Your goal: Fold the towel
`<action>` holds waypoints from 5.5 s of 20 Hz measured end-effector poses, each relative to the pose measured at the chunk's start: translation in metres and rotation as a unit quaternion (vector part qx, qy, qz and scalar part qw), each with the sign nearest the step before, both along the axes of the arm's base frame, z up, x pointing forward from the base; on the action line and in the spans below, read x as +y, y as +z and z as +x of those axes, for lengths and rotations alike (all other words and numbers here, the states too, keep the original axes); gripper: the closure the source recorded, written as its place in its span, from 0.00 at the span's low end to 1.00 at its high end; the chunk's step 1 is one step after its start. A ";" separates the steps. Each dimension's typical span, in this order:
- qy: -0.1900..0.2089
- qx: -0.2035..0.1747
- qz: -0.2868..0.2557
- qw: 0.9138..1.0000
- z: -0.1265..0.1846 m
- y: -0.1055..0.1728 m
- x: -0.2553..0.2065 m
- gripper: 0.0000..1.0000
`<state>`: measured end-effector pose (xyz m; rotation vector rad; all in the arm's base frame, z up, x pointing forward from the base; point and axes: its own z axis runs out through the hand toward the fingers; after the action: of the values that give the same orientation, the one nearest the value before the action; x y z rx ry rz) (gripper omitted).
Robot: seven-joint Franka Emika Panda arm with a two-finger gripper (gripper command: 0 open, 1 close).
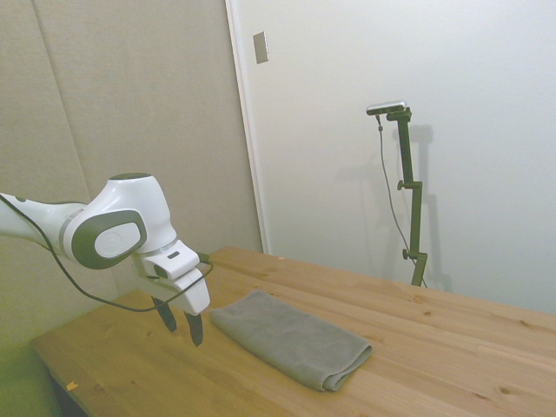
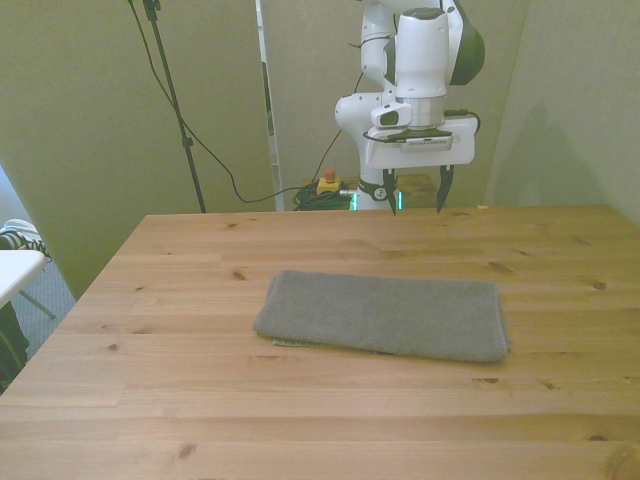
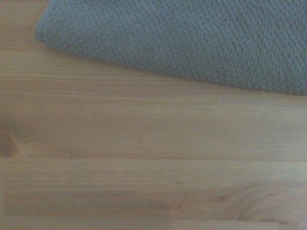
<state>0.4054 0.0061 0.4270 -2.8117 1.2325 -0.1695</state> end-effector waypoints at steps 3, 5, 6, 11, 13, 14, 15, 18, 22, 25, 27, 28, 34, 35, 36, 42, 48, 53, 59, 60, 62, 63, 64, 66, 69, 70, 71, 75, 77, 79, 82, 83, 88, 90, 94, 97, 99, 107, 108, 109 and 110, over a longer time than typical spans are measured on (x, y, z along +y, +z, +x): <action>0.002 -0.003 0.005 1.000 0.002 0.003 -0.001 0.00; 0.002 -0.010 0.001 1.000 0.007 0.010 0.001 0.00; -0.001 -0.011 -0.006 1.000 0.011 0.012 0.005 0.00; -0.013 -0.023 -0.043 0.999 0.059 0.011 0.039 0.00; -0.020 -0.033 -0.059 0.998 0.087 0.008 0.054 0.00; -0.024 -0.036 -0.069 0.997 0.100 0.006 0.063 0.00; -0.029 -0.039 -0.080 0.996 0.112 0.003 0.072 0.00; -0.049 -0.028 -0.120 0.991 0.140 -0.011 0.106 0.00; -0.065 -0.014 -0.140 0.988 0.174 -0.028 0.144 0.00; -0.069 0.003 -0.157 0.985 0.195 -0.042 0.157 0.00; -0.068 0.013 -0.166 0.984 0.206 -0.053 0.163 0.00; -0.069 0.017 -0.172 0.983 0.210 -0.057 0.164 0.00; -0.068 0.021 -0.200 0.977 0.224 -0.072 0.159 0.00; -0.069 0.023 -0.202 0.977 0.225 -0.074 0.157 0.00; -0.070 0.023 -0.202 0.977 0.226 -0.074 0.156 0.00; -0.077 0.021 -0.222 0.972 0.229 -0.076 0.137 1.00; -0.080 0.018 -0.237 0.968 0.228 -0.078 0.124 1.00; -0.080 0.016 -0.241 0.967 0.225 -0.080 0.122 1.00; -0.078 0.020 -0.242 0.967 0.222 -0.084 0.122 1.00; -0.078 0.021 -0.243 0.967 0.222 -0.085 0.122 1.00; -0.078 0.022 -0.243 0.967 0.221 -0.086 0.121 1.00; -0.078 0.023 -0.243 0.967 0.221 -0.087 0.121 1.00; -0.078 0.023 -0.243 0.967 0.220 -0.087 0.120 1.00; -0.079 0.024 -0.243 0.967 0.220 -0.087 0.119 1.00; -0.083 0.020 -0.240 0.967 0.219 -0.080 0.114 1.00; -0.086 0.016 -0.239 0.967 0.219 -0.075 0.112 1.00; -0.089 0.013 -0.237 0.967 0.218 -0.068 0.109 1.00; -0.105 -0.007 -0.228 0.968 0.207 -0.025 0.085 1.00; -0.114 -0.015 -0.224 0.968 0.198 -0.001 0.064 1.00; -0.124 -0.021 -0.221 0.967 0.189 0.018 0.042 1.00; -0.139 -0.027 -0.218 0.966 0.176 0.036 0.010 1.00; -0.144 -0.028 -0.217 0.965 0.172 0.039 -0.003 1.00; -0.174 -0.028 -0.199 0.964 0.154 0.033 -0.077 1.00; -0.180 -0.030 -0.183 0.966 0.150 0.026 -0.099 0.00; -0.197 -0.035 -0.149 0.968 0.146 0.016 -0.139 0.00; -0.187 -0.043 -0.109 0.975 0.141 0.009 -0.163 0.00; -0.178 -0.046 -0.087 0.979 0.135 0.003 -0.178 0.00; -0.176 -0.069 -0.076 0.979 0.128 0.014 -0.199 0.00; -0.175 -0.073 -0.076 0.979 0.127 0.019 -0.197 0.00; -0.175 -0.077 -0.076 0.979 0.126 0.023 -0.196 0.00; -0.175 -0.079 -0.076 0.978 0.125 0.025 -0.196 0.00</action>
<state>0.5299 -0.1900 0.4522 -2.6067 1.7295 -0.5143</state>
